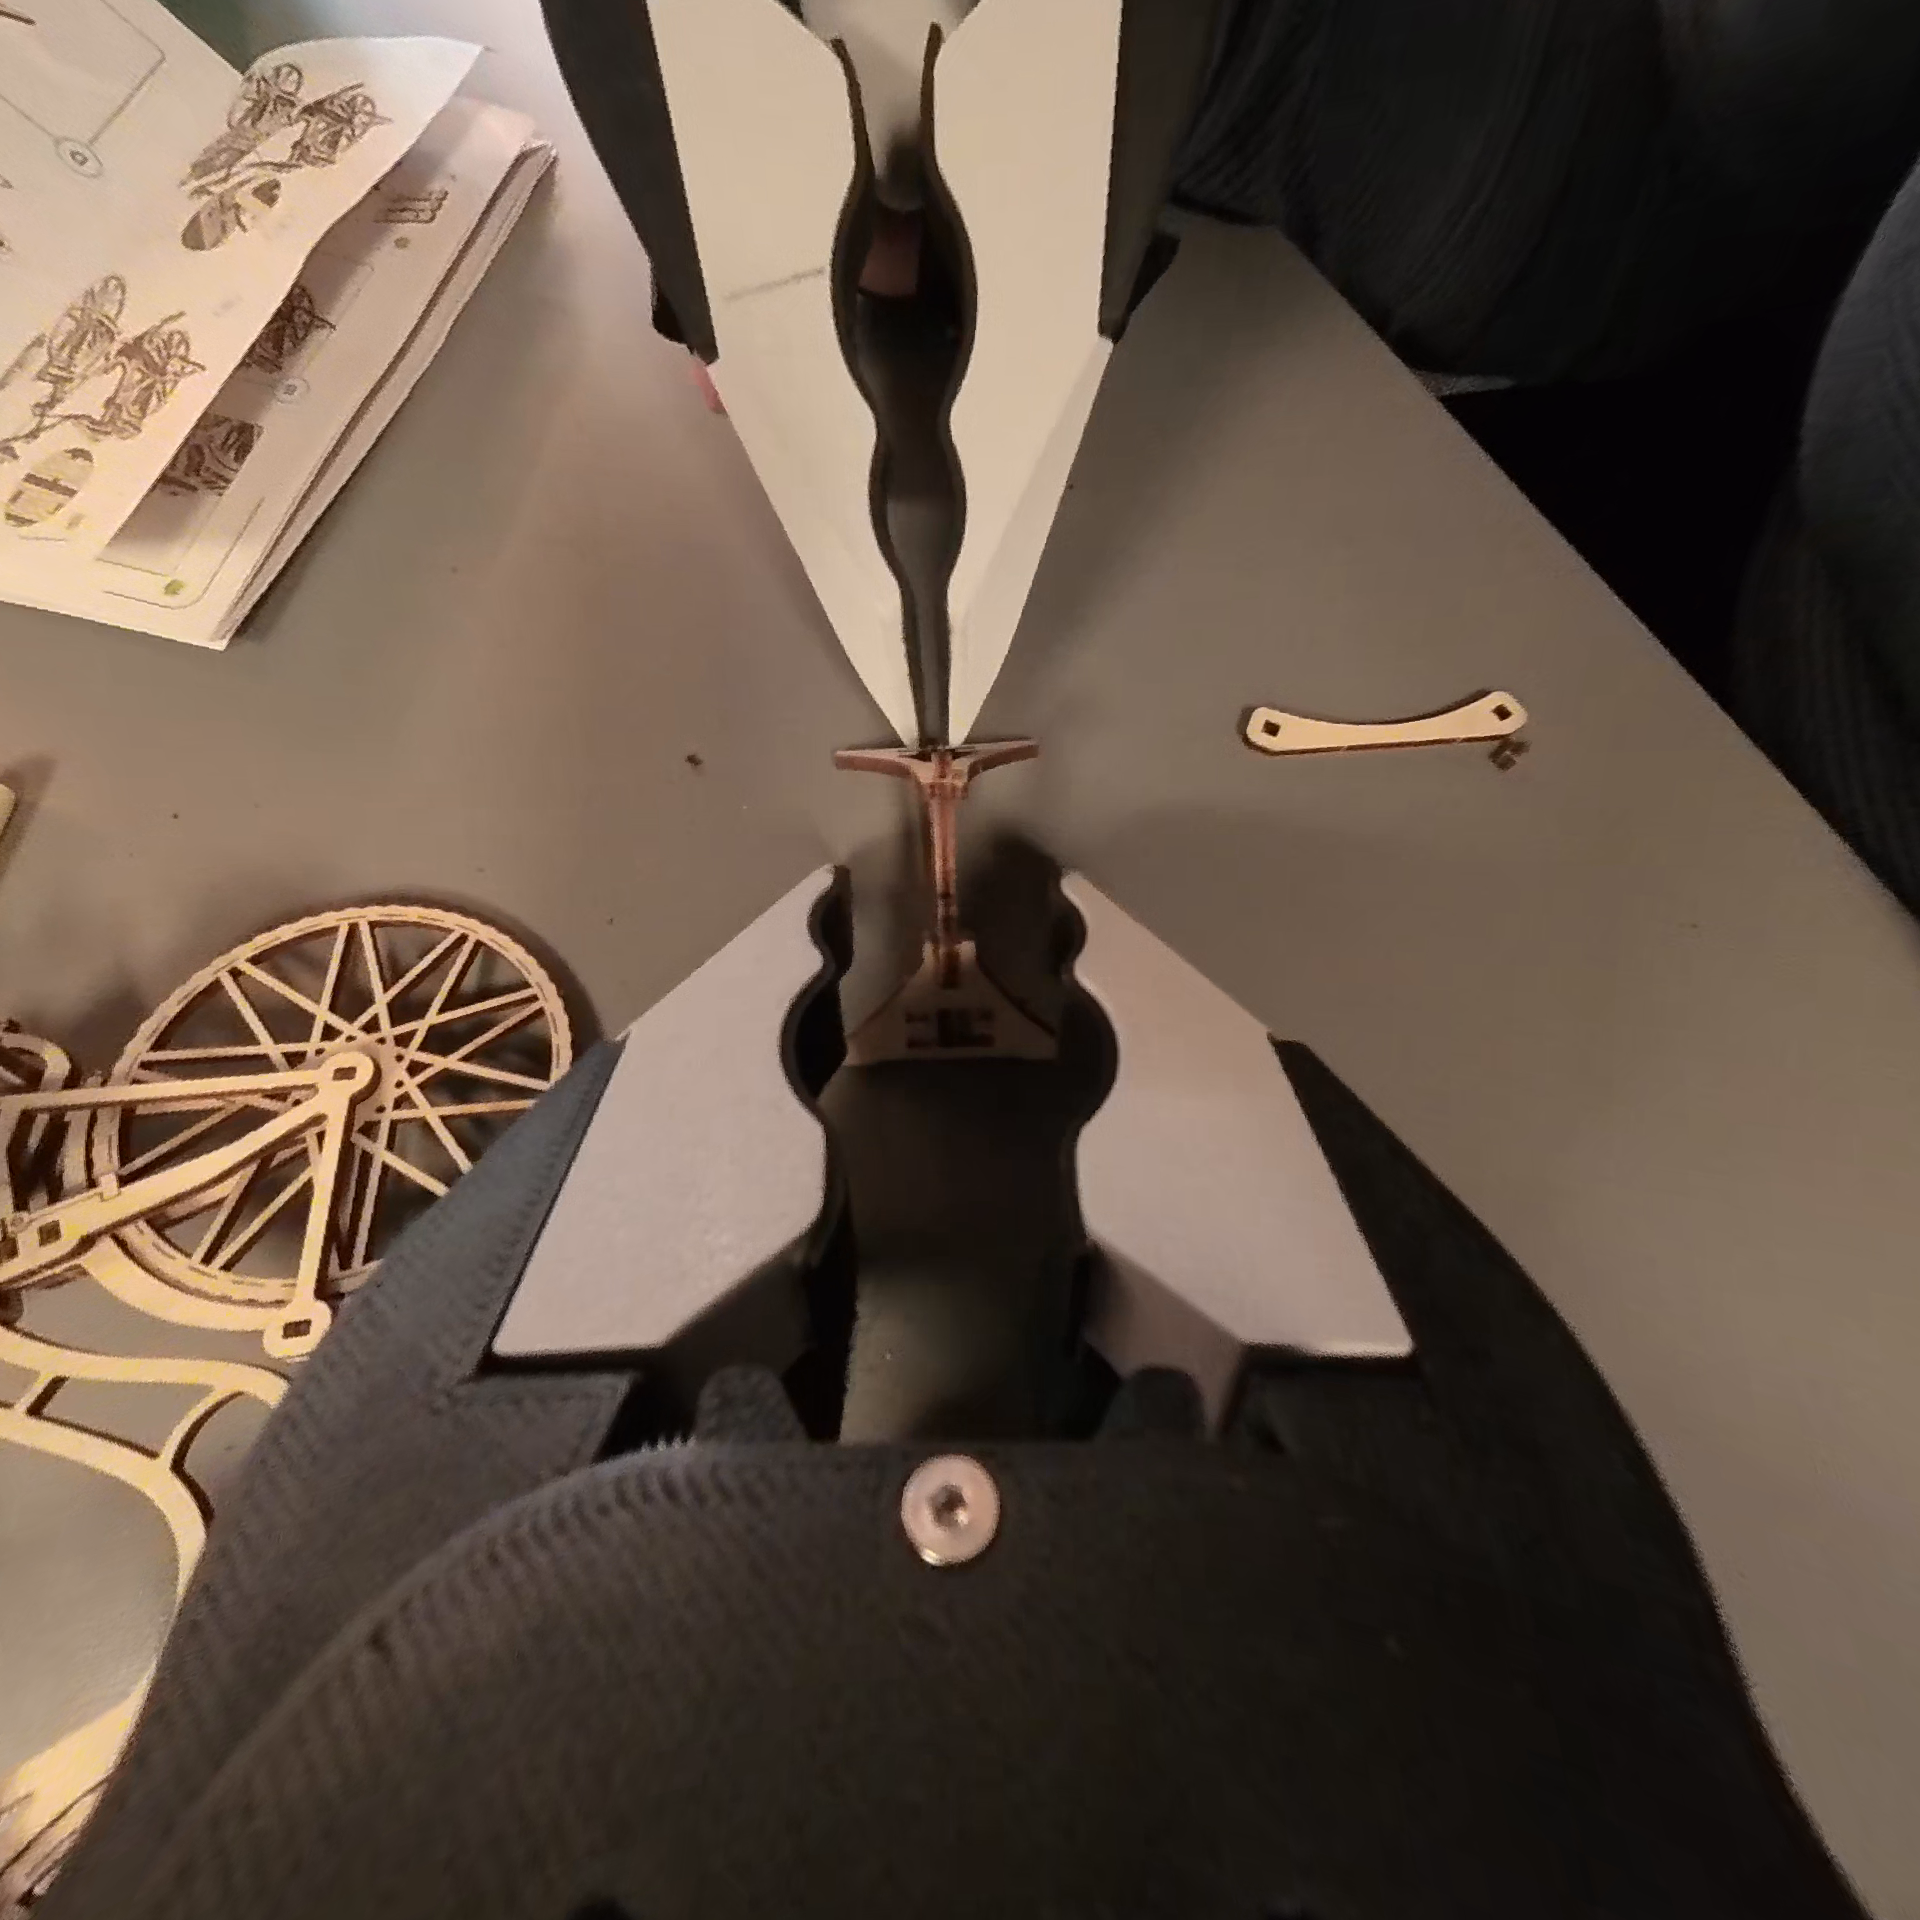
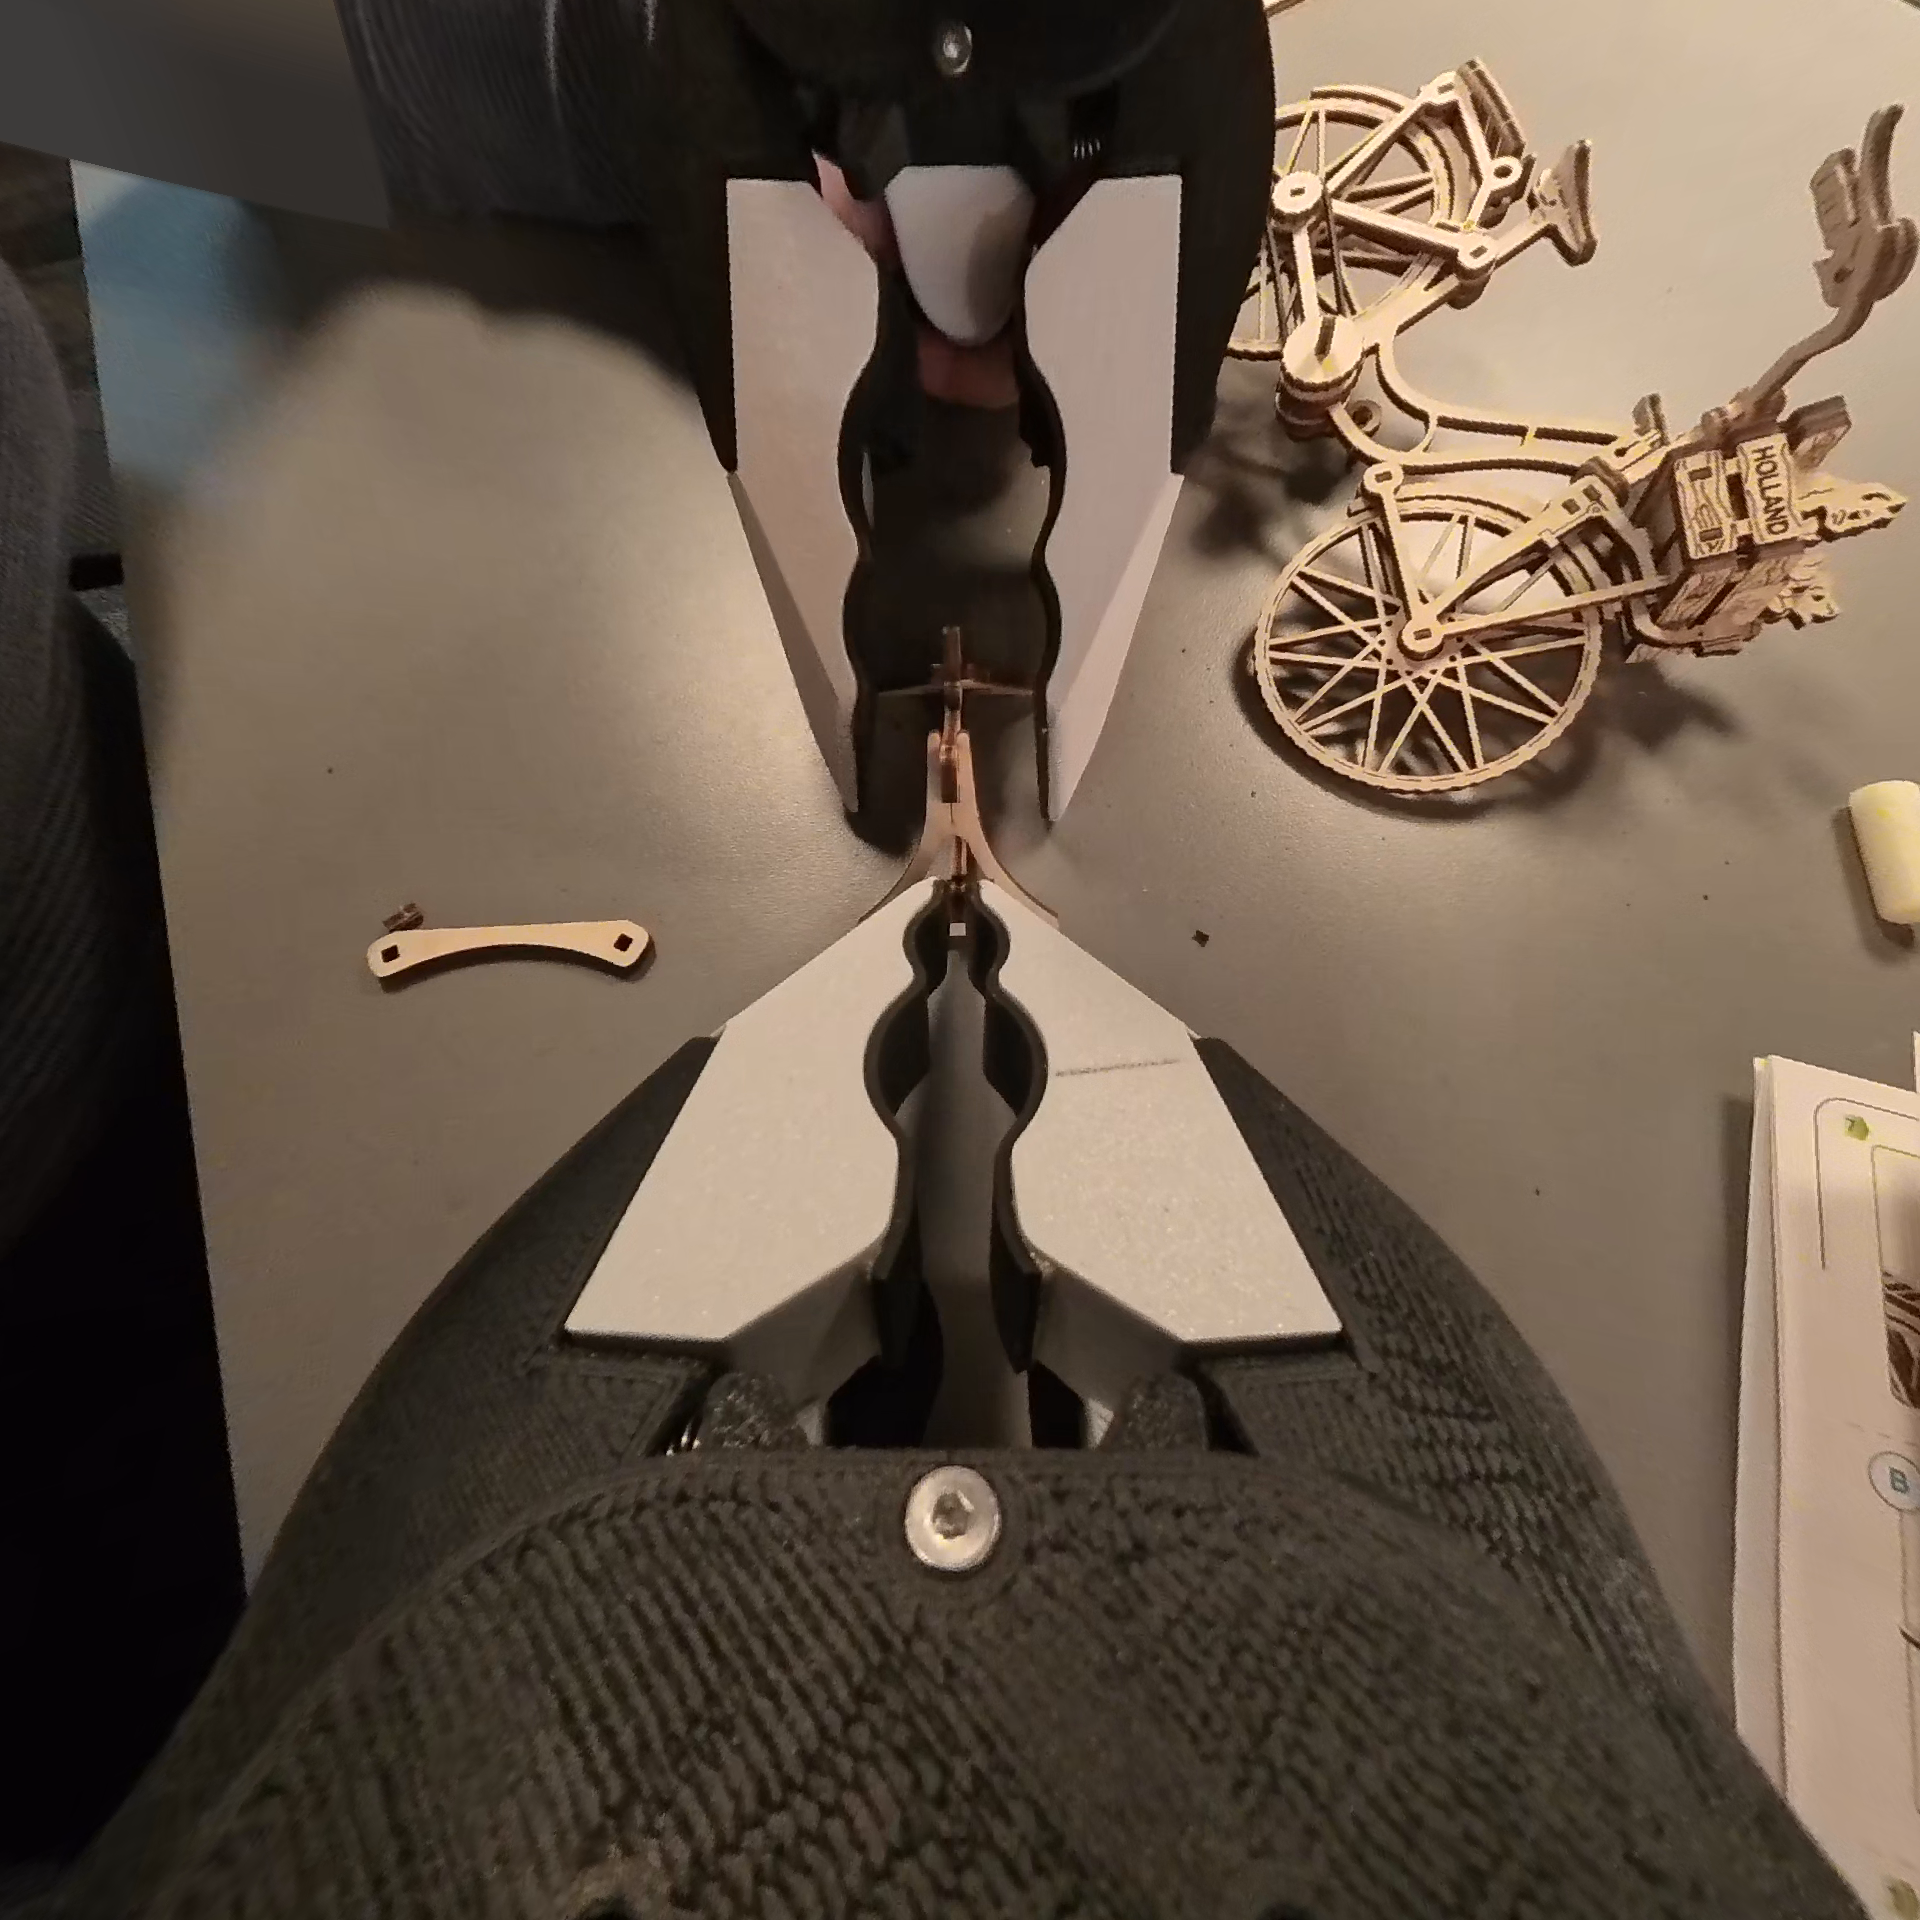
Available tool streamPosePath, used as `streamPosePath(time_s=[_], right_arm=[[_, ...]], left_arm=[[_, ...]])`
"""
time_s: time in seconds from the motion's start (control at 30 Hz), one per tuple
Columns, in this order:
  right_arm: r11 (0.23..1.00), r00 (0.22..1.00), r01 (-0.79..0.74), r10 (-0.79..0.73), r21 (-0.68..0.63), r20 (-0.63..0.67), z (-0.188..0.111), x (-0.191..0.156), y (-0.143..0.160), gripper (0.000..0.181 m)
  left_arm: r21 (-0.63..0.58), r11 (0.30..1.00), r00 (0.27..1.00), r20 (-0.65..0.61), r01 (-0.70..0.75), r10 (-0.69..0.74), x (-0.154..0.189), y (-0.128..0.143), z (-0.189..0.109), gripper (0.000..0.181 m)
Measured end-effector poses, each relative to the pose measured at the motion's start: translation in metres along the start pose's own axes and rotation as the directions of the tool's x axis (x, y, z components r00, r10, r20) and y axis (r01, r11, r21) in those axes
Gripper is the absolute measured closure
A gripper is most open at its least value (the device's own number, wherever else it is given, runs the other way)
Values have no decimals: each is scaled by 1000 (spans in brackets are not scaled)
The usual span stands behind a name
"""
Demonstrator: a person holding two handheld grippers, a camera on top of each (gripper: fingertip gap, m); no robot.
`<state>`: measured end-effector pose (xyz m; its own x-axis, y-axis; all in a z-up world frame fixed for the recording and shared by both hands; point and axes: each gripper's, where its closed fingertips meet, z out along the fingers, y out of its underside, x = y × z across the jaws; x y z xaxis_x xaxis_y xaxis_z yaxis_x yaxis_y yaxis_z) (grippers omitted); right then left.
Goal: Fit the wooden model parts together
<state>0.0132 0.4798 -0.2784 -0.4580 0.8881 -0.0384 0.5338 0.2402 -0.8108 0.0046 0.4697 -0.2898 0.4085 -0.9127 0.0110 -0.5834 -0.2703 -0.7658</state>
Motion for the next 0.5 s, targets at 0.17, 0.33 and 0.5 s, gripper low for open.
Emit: streamPosePath(time_s=[0.17,0.33,0.5], right_arm=[[1000,1000,-7,7,-1,10,0,-1,0,181],[1000,1000,-8,8,-1,19,0,-2,0,181],[1000,1000,-9,9,-1,30,0,-3,0,181]], left_arm=[[1,1000,1000,10,-4,4,-2,-1,1,142],[0,1000,1000,16,-24,24,1,-9,9,133],[-7,1000,1000,5,1,-1,1,-13,16,134]])
